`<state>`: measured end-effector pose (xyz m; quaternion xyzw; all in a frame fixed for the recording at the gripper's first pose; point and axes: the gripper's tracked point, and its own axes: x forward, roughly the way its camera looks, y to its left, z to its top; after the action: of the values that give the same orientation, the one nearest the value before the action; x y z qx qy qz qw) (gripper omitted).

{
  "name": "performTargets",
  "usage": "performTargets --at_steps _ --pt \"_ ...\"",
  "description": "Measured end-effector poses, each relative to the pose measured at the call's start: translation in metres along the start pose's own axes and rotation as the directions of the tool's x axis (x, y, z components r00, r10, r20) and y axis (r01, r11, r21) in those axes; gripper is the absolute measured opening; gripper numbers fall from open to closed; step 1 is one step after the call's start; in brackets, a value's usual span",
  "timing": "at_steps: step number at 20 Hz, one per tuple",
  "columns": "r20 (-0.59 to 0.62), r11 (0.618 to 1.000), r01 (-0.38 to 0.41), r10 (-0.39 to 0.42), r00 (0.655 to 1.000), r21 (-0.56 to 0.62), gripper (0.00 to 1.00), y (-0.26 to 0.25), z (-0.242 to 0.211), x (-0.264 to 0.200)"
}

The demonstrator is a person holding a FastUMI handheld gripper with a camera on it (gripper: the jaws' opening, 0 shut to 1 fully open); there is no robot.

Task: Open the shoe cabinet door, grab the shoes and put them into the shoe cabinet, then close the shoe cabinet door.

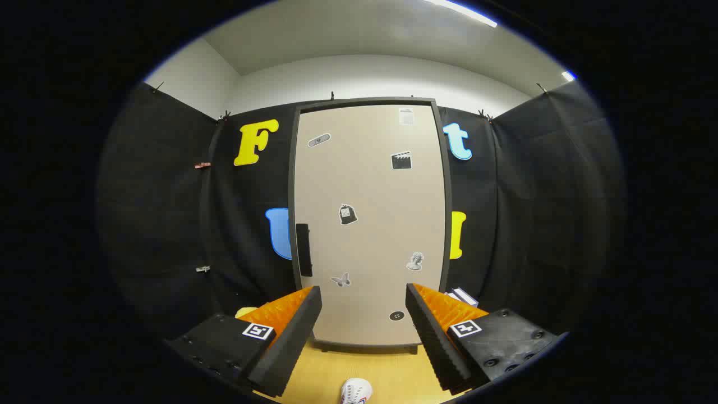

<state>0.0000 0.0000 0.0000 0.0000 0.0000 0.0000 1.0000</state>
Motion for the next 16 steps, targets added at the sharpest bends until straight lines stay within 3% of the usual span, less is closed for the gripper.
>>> performTargets --at_steps 8,16 --pt "-0.008 0.997 0.071 -0.071 0.997 -0.003 0.98 0.044 -0.011 0.022" --pt "0.01 0.998 0.07 -0.07 0.997 0.008 0.98 0.074 -0.01 0.031"
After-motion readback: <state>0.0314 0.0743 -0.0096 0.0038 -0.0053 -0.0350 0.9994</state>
